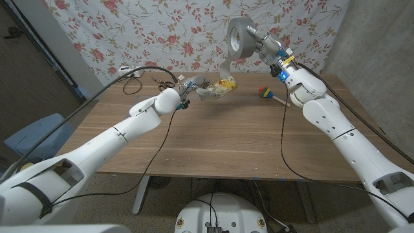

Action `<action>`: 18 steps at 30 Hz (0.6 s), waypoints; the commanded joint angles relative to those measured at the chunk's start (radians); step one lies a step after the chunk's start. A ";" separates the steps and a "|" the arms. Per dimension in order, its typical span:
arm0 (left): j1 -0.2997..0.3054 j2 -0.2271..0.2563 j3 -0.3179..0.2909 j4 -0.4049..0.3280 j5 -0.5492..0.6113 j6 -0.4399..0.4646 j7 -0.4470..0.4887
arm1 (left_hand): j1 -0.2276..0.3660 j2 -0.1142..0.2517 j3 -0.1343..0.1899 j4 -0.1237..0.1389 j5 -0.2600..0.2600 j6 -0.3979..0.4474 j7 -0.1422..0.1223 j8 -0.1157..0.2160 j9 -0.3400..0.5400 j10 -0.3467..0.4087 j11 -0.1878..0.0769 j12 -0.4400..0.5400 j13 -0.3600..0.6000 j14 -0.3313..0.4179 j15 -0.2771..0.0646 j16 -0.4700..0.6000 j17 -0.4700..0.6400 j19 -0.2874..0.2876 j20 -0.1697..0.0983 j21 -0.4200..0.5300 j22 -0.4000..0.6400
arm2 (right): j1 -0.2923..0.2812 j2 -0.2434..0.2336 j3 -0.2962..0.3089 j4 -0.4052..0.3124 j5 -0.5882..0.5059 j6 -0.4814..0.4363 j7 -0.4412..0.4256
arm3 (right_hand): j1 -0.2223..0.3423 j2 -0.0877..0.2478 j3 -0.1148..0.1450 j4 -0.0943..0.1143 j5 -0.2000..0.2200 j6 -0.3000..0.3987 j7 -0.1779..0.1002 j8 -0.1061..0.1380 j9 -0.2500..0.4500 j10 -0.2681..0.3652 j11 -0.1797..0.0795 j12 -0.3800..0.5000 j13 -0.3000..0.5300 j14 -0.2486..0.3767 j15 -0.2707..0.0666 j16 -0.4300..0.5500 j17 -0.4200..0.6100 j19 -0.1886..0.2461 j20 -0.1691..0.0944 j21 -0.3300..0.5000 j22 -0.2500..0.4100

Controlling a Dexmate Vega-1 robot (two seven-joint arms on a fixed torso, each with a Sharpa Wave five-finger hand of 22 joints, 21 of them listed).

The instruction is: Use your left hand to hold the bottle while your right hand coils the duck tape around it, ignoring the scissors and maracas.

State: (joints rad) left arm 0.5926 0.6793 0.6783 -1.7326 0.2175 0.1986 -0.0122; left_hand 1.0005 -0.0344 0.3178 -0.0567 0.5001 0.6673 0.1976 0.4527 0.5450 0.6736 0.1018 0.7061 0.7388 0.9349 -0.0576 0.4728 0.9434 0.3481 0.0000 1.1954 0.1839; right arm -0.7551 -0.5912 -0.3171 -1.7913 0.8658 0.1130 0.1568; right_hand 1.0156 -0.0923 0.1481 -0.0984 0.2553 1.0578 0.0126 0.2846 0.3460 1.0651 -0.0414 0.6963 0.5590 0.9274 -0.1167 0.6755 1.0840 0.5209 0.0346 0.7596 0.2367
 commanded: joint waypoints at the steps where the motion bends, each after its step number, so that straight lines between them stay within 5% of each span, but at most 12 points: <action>1: 0.019 -0.002 -0.025 -0.007 -0.022 -0.011 0.051 | 0.122 0.117 0.197 0.182 0.047 0.267 -0.217 -0.002 0.002 0.261 -0.244 0.000 0.158 0.076 -0.139 -0.006 0.005 0.004 0.003 0.004 0.003 | -0.026 -0.062 0.012 0.009 0.015 0.013 0.107 | 0.243 0.249 0.084 -0.030 -0.005 0.013 -0.008 0.003 0.005 0.042 -0.035 0.004 0.004 0.019 -0.061 0.002 0.006 -0.005 0.000 0.009 0.001; 18: -0.006 -0.025 0.003 0.008 -0.004 0.011 0.054 | 0.126 0.118 0.195 0.184 0.045 0.268 -0.216 -0.007 0.009 0.265 -0.244 -0.005 0.161 0.075 -0.138 -0.009 0.012 0.007 0.006 0.008 0.003 | -0.097 -0.107 0.085 -0.040 0.021 0.072 0.099 | 0.239 0.246 0.091 -0.033 -0.007 0.014 -0.010 0.002 0.009 0.042 -0.036 0.004 0.007 0.015 -0.062 -0.005 0.008 -0.015 -0.001 0.019 -0.002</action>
State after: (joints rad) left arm 0.6044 0.6708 0.6634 -1.7404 0.2047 0.2003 0.0357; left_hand 1.0031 -0.0371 0.3184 -0.0573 0.5001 0.6775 0.1984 0.4462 0.5495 0.6834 0.1017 0.6980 0.7429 0.9434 -0.0595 0.4674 0.9520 0.3480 0.0000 1.1954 0.1838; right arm -0.8113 -0.6640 -0.2737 -1.8007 0.8844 0.1533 0.2501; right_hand 1.0156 -0.0923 0.1551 -0.1001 0.2465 1.0576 0.0125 0.2785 0.3513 1.0651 -0.0413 0.6960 0.5614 0.9275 -0.1167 0.6731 1.0871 0.5084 0.0328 0.7742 0.2322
